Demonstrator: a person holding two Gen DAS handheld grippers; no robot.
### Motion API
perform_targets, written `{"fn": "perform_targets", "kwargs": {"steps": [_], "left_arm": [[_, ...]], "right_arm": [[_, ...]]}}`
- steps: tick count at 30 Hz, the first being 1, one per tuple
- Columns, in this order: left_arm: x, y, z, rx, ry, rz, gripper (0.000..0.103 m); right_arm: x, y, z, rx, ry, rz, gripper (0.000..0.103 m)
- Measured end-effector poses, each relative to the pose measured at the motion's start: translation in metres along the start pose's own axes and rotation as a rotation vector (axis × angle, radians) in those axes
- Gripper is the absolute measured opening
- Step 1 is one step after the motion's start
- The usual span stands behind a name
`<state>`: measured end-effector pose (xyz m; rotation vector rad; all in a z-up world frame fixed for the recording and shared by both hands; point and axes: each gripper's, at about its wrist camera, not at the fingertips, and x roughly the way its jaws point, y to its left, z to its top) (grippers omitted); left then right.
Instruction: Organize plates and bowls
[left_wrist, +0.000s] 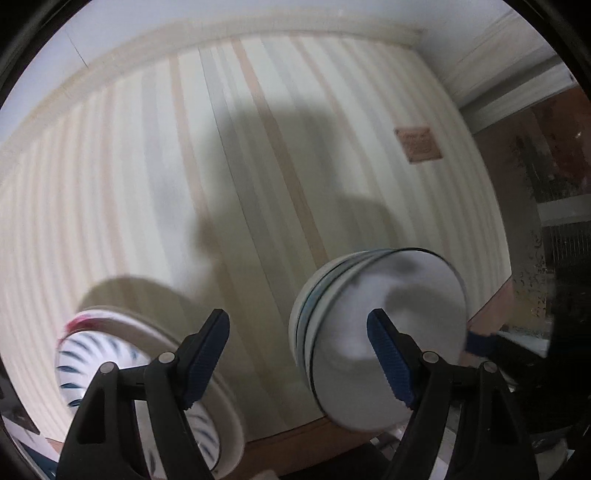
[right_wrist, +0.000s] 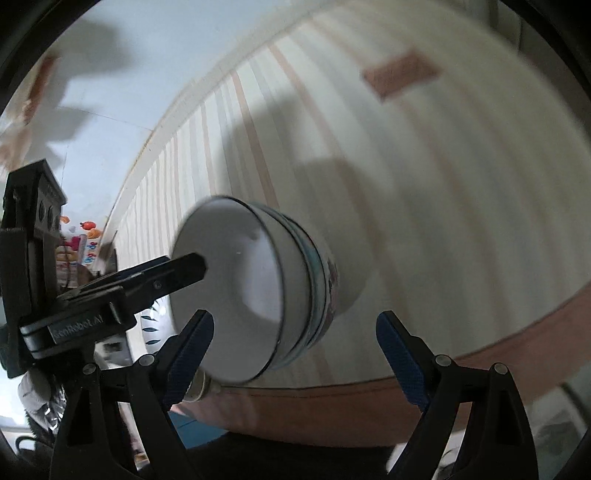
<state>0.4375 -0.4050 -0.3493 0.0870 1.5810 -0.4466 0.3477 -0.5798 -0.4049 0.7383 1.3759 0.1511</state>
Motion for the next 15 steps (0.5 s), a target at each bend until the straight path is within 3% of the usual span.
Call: {"fn": "perform_targets", "kwargs": {"steps": [4,10,12,13,15], "left_arm": [[0.026,0.005,0.006,-0.017,0.068,-0.072,0.076],[0.045,0.006,0.009,-0.042,0.101,-0.193,0.076],[0.045,0.003,0.008,-0.035,0.088,-0.211,0.072],[0.044,0.001,0.007,-0.029,0.082,-0.224,0.064],[0.044,-0.005,0.006,-0.014,0.069,-0.223,0.063]], "right_arm": [[0.029,-0.014,0.009,0.032,0.048,0.062,0.092],[0.056,-0.023,0.018,0.066,0.09,0.111,0.089],[0.057,-0.022,0.022,0.063,0.081,0.126,0.071],[0.059,-0.02,0.023,0.055,0.091,0.128,0.065],[0.062,-0.017,0.026,0.051,0.092,0.126,0.064]]}}
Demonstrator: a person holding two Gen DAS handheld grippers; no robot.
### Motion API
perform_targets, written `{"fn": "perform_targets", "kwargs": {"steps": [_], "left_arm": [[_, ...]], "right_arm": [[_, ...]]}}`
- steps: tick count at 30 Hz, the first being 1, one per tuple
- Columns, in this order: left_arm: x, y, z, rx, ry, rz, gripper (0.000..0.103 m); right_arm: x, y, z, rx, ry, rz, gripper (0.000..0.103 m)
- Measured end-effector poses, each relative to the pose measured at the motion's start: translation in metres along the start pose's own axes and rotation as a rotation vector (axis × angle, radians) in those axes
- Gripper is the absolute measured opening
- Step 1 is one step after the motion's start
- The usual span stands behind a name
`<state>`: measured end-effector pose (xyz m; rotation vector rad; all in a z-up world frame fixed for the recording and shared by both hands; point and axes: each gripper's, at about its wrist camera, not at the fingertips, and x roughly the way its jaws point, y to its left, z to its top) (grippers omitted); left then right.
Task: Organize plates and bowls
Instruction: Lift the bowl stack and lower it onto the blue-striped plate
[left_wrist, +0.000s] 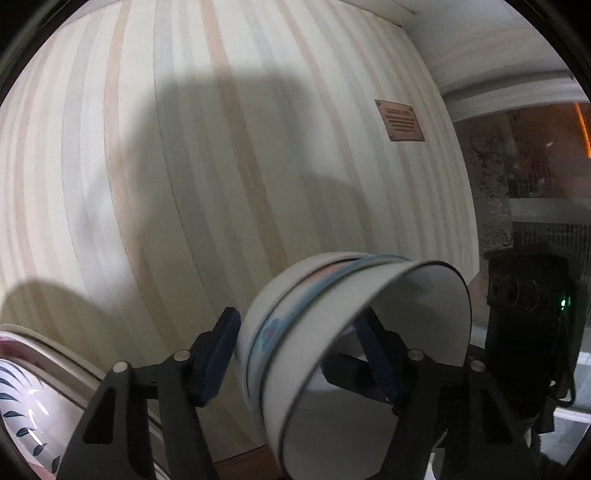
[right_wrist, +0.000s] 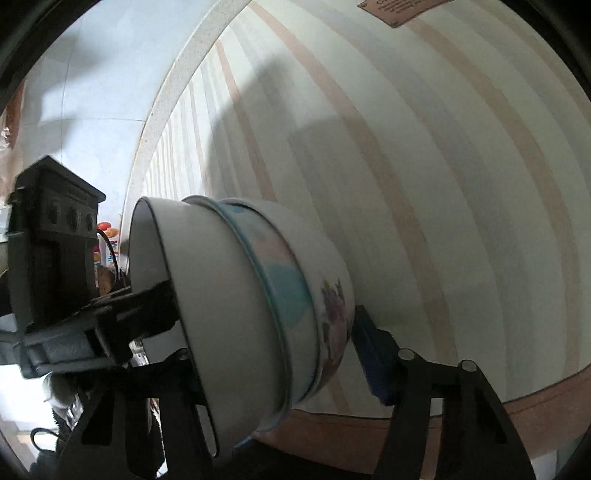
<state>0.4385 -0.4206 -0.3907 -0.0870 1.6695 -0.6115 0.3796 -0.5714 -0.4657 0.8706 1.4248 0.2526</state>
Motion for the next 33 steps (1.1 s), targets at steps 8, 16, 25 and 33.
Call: {"fn": "perform_targets", "kwargs": {"steps": [8,16,25,33], "left_arm": [[-0.003,0.002,-0.005,-0.038,-0.035,0.013,0.062],[-0.018,0.003,-0.01,-0.045,-0.07,0.037,0.062],[-0.043,0.01,-0.021,-0.07,-0.086,0.056,0.062],[-0.076,0.04,-0.039,-0.149,-0.127,0.071,0.062]], "right_arm": [[0.002,0.011,0.004,-0.025,-0.013,-0.012,0.064],[-0.007,0.015,-0.003,-0.052,-0.01,-0.017,0.064],[-0.008,0.039,-0.005,-0.057,0.017,0.008,0.063],[0.008,0.082,-0.01,-0.111,0.08,0.026,0.063]]}}
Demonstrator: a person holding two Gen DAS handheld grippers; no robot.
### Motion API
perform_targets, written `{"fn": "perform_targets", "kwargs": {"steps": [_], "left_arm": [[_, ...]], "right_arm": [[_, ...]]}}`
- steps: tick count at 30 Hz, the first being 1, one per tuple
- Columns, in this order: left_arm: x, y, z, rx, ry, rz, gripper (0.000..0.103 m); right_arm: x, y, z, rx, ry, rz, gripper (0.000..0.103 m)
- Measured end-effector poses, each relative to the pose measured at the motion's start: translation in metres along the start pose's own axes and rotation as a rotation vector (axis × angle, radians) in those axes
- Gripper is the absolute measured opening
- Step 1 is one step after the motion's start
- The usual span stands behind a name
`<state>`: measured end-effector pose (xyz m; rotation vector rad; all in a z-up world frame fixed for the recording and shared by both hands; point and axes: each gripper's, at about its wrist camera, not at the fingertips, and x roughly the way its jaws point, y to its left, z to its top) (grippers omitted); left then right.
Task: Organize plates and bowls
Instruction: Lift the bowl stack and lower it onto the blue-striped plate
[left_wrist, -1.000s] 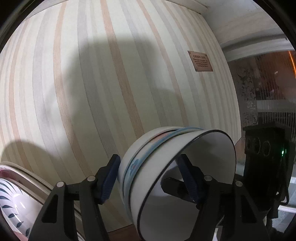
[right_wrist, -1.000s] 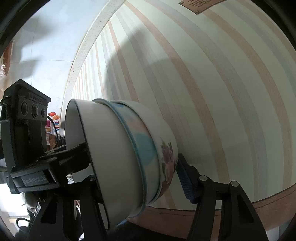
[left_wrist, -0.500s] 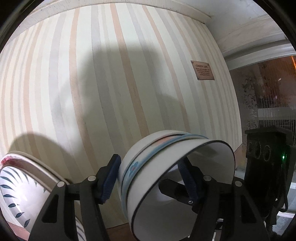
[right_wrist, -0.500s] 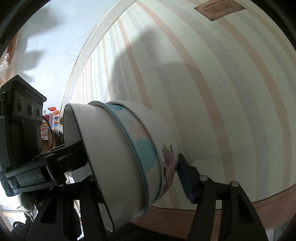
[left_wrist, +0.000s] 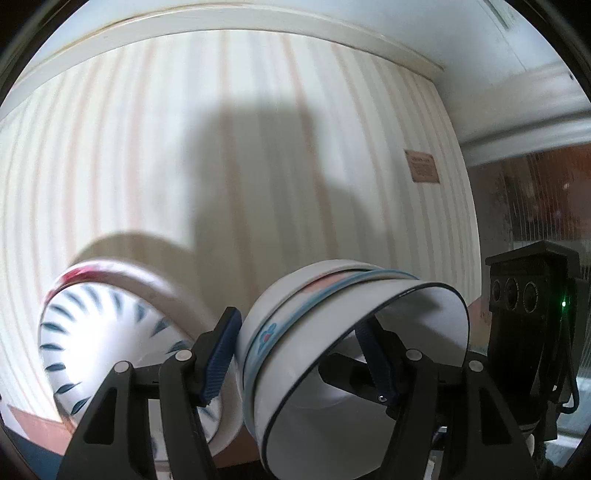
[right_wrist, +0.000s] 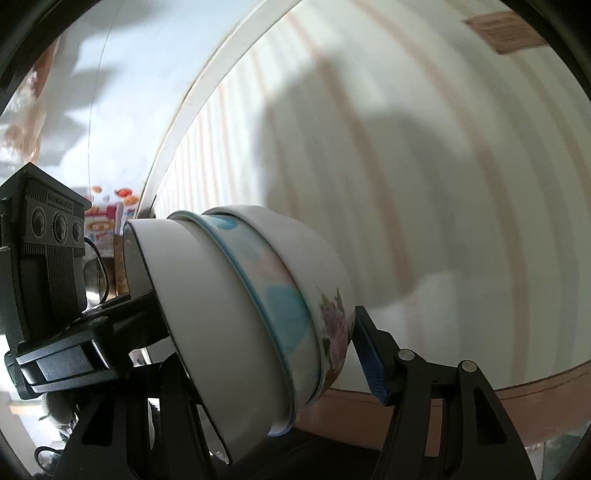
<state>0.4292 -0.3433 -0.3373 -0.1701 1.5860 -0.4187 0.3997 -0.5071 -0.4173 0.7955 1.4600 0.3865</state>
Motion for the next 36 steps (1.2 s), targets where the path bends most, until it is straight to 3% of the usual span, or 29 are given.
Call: {"fn": "perform_targets", "kwargs": {"steps": [10,20,28,36], "left_arm": [[-0.037,0.075,-0.022,-0.172,-0.077,0.024,0.062],[-0.042,0.142,-0.047,-0.333,-0.1,0.035,0.061],[-0.04,0.165,-0.054,-0.365,-0.093,0.032,0.061],[-0.035,0.17,-0.053,-0.348,-0.075,0.014,0.061]], "right_arm": [[0.052,0.068,0.007,-0.131,0.137,0.021,0.063],[0.116,0.115,-0.004,-0.242,0.267,0.004,0.063],[0.157,0.134,-0.006,-0.248,0.298,-0.029,0.063],[0.162,0.133,-0.01,-0.23,0.286,-0.045,0.063]]}}
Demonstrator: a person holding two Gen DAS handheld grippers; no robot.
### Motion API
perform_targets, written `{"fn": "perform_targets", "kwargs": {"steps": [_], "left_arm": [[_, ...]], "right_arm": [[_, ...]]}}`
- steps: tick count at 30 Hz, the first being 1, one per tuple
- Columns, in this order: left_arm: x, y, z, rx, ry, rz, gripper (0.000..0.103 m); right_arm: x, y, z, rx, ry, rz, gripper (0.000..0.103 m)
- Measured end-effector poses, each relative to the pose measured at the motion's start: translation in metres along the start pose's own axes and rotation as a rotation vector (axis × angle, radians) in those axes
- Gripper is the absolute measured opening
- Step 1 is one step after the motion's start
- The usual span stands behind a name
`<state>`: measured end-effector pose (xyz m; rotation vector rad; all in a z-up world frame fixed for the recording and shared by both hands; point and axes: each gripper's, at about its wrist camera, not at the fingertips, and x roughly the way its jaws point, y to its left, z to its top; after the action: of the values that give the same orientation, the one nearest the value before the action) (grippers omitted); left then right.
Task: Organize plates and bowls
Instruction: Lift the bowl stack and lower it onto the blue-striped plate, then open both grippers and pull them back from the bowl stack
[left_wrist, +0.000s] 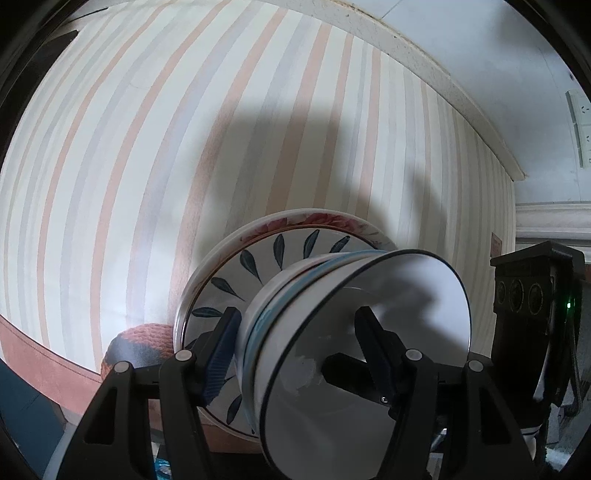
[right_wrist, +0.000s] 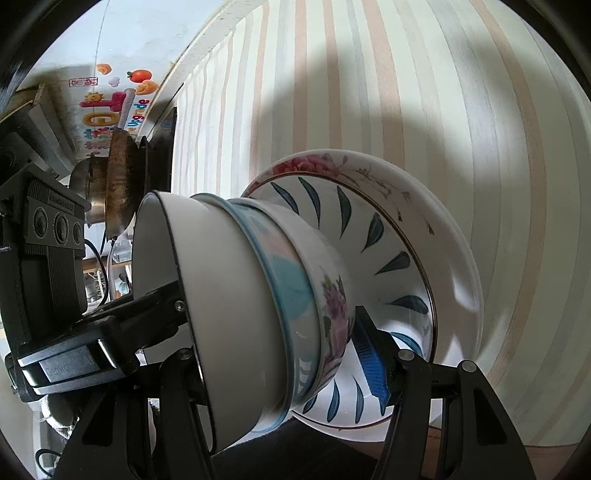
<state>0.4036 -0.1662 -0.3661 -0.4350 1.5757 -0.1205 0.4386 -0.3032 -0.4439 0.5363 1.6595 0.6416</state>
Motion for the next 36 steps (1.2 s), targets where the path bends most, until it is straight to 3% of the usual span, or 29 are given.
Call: {"fn": "perform_targets", "kwargs": {"steps": [10,15,22,25,29,32,36], "left_arm": [[0.003,-0.003,0.001,0.042,0.001,0.008,0.061],[-0.007,-0.007,-0.002,0.076,-0.041,0.035,0.061],[-0.032,-0.007,-0.015,0.125,-0.132,0.099,0.061],[-0.042,-0.007,-0.022,0.143,-0.158,0.123,0.061],[-0.06,-0.009,-0.035,0.184,-0.221,0.168,0.062],[-0.072,-0.008,-0.044,0.198,-0.255,0.183,0.067],[-0.085,-0.005,-0.05,0.214,-0.318,0.219,0.09]], "right_arm": [[-0.008,-0.006,-0.007,0.003,-0.023,-0.02,0.063],[-0.01,-0.004,-0.01,0.008,-0.042,-0.037,0.063],[-0.035,0.014,-0.022,-0.038,-0.12,-0.12,0.063],[-0.051,0.029,-0.032,-0.082,-0.163,-0.196,0.064],[-0.072,0.049,-0.051,-0.121,-0.237,-0.287,0.081],[-0.086,0.06,-0.064,-0.129,-0.292,-0.345,0.09],[-0.102,0.074,-0.082,-0.131,-0.379,-0.441,0.091]]}}
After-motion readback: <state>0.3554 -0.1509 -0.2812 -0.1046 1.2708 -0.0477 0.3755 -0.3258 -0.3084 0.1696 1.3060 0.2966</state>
